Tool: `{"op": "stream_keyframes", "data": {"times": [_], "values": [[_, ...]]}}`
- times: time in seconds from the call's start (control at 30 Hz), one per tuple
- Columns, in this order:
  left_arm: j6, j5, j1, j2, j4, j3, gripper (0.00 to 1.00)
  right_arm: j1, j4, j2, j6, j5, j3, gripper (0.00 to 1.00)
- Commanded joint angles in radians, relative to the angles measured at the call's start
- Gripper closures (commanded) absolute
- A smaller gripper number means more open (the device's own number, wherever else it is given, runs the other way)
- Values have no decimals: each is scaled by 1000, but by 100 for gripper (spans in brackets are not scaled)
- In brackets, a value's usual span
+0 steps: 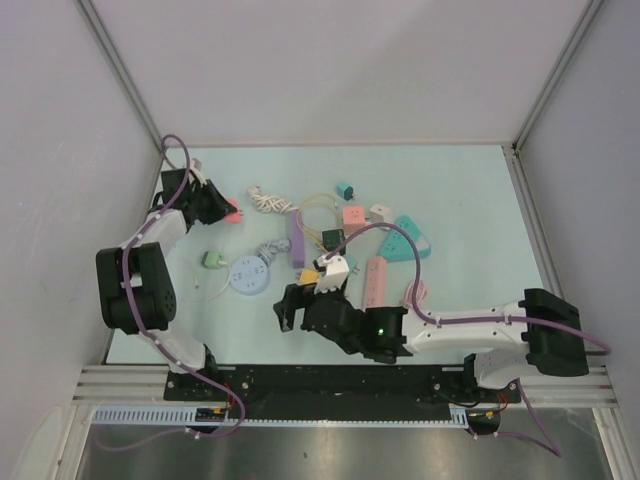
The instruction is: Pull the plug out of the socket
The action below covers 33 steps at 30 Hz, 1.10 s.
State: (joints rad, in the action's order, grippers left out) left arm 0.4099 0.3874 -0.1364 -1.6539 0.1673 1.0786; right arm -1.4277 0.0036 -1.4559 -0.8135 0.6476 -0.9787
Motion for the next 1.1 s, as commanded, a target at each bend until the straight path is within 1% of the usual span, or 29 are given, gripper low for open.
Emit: {"op": "stream_keyframes", "data": {"times": [0.0, 0.03, 0.1, 0.13, 0.23, 0.3, 0.33, 0.37, 0.4, 0.43, 0.47, 0.5, 0.53, 0.63, 0.67, 0.7, 0.73, 0.77, 0.8, 0.83, 0.87, 0.9, 0.97, 1.0, 1.07], "values": [[0, 7, -9, -41, -46, 40, 80, -11, -68, 92, -25, 190, 70, 0], [1, 4, -9, -44, -52, 37, 73, -10, -76, 106, -33, 205, 80, 0], [1, 8, -11, -55, -46, 46, 68, -10, -88, 149, -49, 239, 113, 0], [1, 8, -9, -55, -38, 50, 62, -10, -88, 167, -53, 245, 123, 0], [1, -18, -11, -44, 9, 75, 48, -10, -102, 244, -58, 262, 159, 0], [-17, -60, -6, -31, 67, 124, 44, -10, -157, 288, -68, 270, 167, 0], [-23, -103, -3, 1, 110, 136, 38, -11, -184, 302, -79, 270, 166, 0], [-32, -116, 1, 29, 124, 142, 30, -11, -242, 318, -94, 270, 166, 0], [-34, -122, 7, 60, 129, 141, 29, -13, -273, 347, -117, 268, 166, 0], [-34, -111, 12, 131, 135, 139, 22, -19, -298, 360, -139, 268, 169, 0], [-36, -110, 17, 169, 141, 136, 11, -30, -332, 376, -141, 271, 170, 0], [-36, -108, 33, 207, 144, 118, 10, -37, -347, 405, -144, 273, 170, 0], [-39, -90, 46, 292, 147, 107, 0, -42, -375, 419, -150, 279, 170, 0], [-75, -58, 113, 420, 176, 55, 0, -59, -416, 480, -174, 313, 170, 0], [-104, -23, 127, 507, 184, 41, 0, -59, -450, 494, -203, 328, 172, 0], [-120, -6, 188, 551, 193, 8, 0, -62, -467, 505, -219, 337, 170, 0], [-135, 11, 210, 593, 192, -14, 0, -63, -502, 529, -230, 346, 170, 0], [-141, 45, 231, 694, 184, -66, 0, -65, -522, 538, -251, 351, 170, 0], [-144, 69, 272, 739, 157, -95, 0, -68, -543, 548, -265, 356, 172, 0], [-132, 85, 291, 796, 135, -129, 0, -69, -577, 566, -274, 359, 172, 0], [-122, 129, 305, 843, 114, -200, 0, -71, -593, 574, -273, 362, 172, 0], [-109, 140, 332, 944, 69, -238, 0, -76, -603, 581, -270, 365, 170, 0], [-59, 168, 353, 1026, 25, -316, 0, -80, -643, 609, -266, 382, 170, 0], [-48, 195, 366, 1105, 3, -383, 0, -82, -658, 617, -271, 394, 175, 0], [-29, 212, 370, 1169, -12, -471, 0, -83, -695, 644, -274, 420, 178, 0]]}}
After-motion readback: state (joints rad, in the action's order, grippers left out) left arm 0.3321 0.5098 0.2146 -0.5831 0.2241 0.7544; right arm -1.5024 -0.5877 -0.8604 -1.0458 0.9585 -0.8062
